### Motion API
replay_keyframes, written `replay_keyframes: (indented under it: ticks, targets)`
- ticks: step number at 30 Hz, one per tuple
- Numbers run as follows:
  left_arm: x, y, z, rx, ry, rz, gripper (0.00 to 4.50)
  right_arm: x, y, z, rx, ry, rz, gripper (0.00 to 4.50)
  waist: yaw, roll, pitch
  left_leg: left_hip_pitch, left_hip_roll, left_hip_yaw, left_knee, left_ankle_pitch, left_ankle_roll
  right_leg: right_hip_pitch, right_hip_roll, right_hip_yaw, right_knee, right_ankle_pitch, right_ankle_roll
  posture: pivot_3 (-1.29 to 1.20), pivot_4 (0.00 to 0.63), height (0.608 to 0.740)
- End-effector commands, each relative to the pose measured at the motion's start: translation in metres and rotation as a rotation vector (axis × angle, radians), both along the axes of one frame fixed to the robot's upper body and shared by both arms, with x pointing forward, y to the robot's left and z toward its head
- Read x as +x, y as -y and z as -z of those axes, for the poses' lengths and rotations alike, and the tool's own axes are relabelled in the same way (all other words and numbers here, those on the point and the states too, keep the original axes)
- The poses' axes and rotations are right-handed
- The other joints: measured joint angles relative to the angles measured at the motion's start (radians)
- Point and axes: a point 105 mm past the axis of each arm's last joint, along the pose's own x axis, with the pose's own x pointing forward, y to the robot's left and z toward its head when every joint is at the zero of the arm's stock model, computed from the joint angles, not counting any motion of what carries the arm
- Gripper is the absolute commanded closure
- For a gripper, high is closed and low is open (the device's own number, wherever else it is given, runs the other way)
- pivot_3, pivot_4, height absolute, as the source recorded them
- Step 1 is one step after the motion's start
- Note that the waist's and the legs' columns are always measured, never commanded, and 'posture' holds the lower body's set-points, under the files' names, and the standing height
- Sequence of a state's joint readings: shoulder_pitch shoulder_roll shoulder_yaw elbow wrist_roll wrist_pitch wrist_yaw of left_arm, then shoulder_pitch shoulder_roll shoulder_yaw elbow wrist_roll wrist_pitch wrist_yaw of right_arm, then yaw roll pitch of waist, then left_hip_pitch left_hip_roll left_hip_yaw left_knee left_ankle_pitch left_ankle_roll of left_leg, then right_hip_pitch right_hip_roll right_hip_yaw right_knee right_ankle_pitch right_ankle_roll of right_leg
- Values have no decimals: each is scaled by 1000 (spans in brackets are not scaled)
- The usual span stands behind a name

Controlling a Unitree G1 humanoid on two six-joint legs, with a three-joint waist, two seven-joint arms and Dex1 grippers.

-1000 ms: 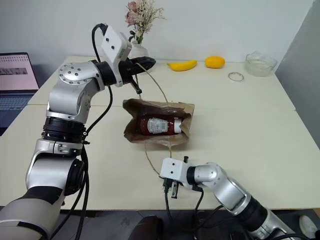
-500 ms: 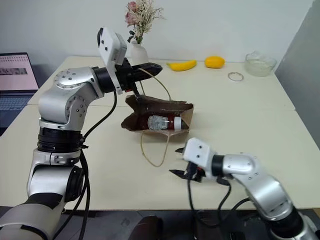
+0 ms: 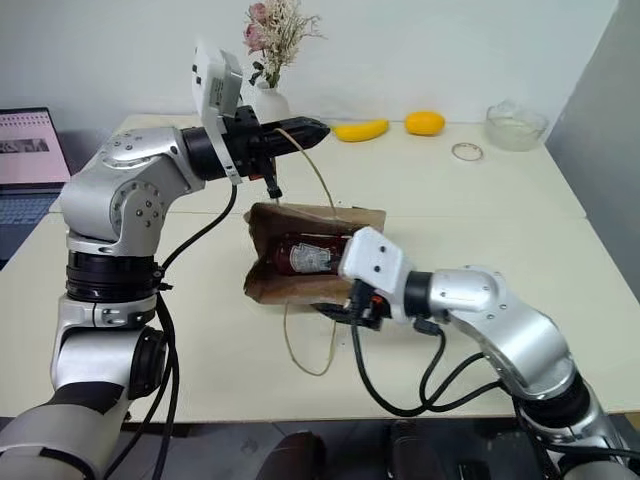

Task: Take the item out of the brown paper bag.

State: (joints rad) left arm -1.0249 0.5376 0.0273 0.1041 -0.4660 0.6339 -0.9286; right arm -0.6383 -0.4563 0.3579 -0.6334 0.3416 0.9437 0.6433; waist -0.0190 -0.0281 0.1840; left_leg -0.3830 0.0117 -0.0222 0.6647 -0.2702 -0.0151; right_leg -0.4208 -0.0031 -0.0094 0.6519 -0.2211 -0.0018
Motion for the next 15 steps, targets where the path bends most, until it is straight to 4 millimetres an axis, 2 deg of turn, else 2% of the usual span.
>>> replay_keyframes:
  ticks: [1, 5, 8, 10, 12, 15]
  targets:
    - [-10, 4, -20, -13, 75, 26, 4500, 13, -26, -5, -19, 91, 43, 1373, -7, 0, 0, 0, 0, 0, 0, 0, 0, 0, 0, 0, 1, 0, 0, 0, 150, 740]
    - [-11, 4, -18, -9, 76, 27, 4500, 29, -39, 3, -80, 154, 93, 1373, -5, 0, 0, -1, 0, -1, 0, 0, 0, -1, 0, -1, 1, 0, 0, 0, 150, 740]
    - [-11, 4, -18, -6, 77, 28, 4500, 43, -48, 7, -145, 236, 130, 762, -7, 0, 0, -1, -1, 0, 0, 0, 0, -1, -2, 0, 1, 0, 0, 0, 150, 740]
    - [-11, 4, -18, -6, 78, 28, 4500, 52, -52, 10, -192, 290, 146, 75, -8, 0, 0, -1, -1, 0, 0, 0, 0, -2, -2, 0, 1, 0, 0, 0, 150, 740]
    - [-11, 5, -18, -5, 78, 29, 4500, 63, -52, 19, -302, 396, 152, 28, -9, 0, 0, -1, -1, 0, 0, 0, 0, -2, -1, 0, 1, 0, 0, 0, 150, 740]
    - [-10, 5, -18, -5, 78, 29, 4500, 74, -52, 30, -396, 464, 146, 28, -9, 0, 0, -1, -1, -1, 0, 0, 0, -2, -1, 0, 2, 0, 0, 0, 150, 740]
